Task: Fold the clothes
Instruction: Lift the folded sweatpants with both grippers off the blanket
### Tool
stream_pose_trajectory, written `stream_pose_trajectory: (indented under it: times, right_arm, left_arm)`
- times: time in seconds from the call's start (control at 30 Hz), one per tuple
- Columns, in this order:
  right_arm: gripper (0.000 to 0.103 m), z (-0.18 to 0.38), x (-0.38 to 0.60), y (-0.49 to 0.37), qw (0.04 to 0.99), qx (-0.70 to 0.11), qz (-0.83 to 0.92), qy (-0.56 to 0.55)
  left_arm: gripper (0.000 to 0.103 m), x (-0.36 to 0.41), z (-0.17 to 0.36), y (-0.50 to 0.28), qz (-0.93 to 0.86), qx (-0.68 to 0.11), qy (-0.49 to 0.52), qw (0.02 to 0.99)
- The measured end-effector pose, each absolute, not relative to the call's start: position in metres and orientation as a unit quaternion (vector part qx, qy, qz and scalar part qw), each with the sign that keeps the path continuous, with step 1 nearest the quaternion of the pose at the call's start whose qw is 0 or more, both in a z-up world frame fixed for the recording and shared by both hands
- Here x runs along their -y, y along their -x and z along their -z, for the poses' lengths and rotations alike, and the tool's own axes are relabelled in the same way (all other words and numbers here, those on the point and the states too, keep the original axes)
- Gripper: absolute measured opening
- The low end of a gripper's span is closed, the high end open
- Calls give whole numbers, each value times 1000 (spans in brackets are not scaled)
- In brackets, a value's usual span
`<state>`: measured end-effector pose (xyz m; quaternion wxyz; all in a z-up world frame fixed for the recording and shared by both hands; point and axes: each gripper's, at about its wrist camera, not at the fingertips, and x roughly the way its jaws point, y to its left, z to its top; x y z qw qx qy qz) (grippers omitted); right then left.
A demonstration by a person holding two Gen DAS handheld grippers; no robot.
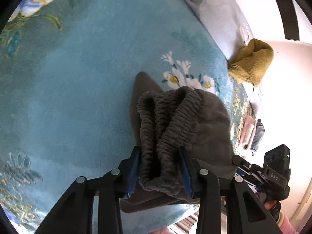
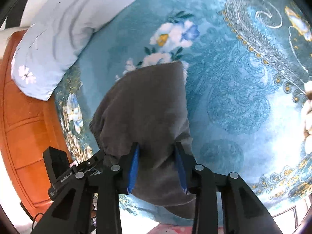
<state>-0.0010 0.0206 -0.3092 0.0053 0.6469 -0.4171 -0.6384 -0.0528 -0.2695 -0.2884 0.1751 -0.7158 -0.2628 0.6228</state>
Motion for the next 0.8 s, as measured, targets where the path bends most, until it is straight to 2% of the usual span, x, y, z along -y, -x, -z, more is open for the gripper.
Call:
stream_pose_trajectory:
  times: [0.13,0.3,0.47,0.57,0.63,0.67,0.77,0.8]
  right_arm:
    - [36,290,-9,-26,20,393,651,-649]
    - [35,301,-3,-54,26,357,636,-683]
    - [35,308,-1,-69,17,357,639,-681]
    - [35,313,-11,-69,1,346,647,-679]
    - [35,320,-23,-66,-16,354,650,-673]
    - [38,325,-31,-65,-25,366,649,-667]
    - [72,343,-45,-61,-17,430,642,-634]
    - [76,349,-44,-58,-2,439,640,-631]
  left_arm:
    - [41,272,279,28,-625,249,718,176]
    - [39,272,304,-3,-612,175,758,139]
    - [43,307,310,-9,-610,249,745,108]
    - [68,320,309,-3,-616,283,728,105]
    - [69,322,313,4,-610,304,722,120]
    - [73,319,313,6,-609,306,721,130]
    - [81,300,315,16,-615,274,720,171]
    - [82,293,317,19,-617,253,722,182]
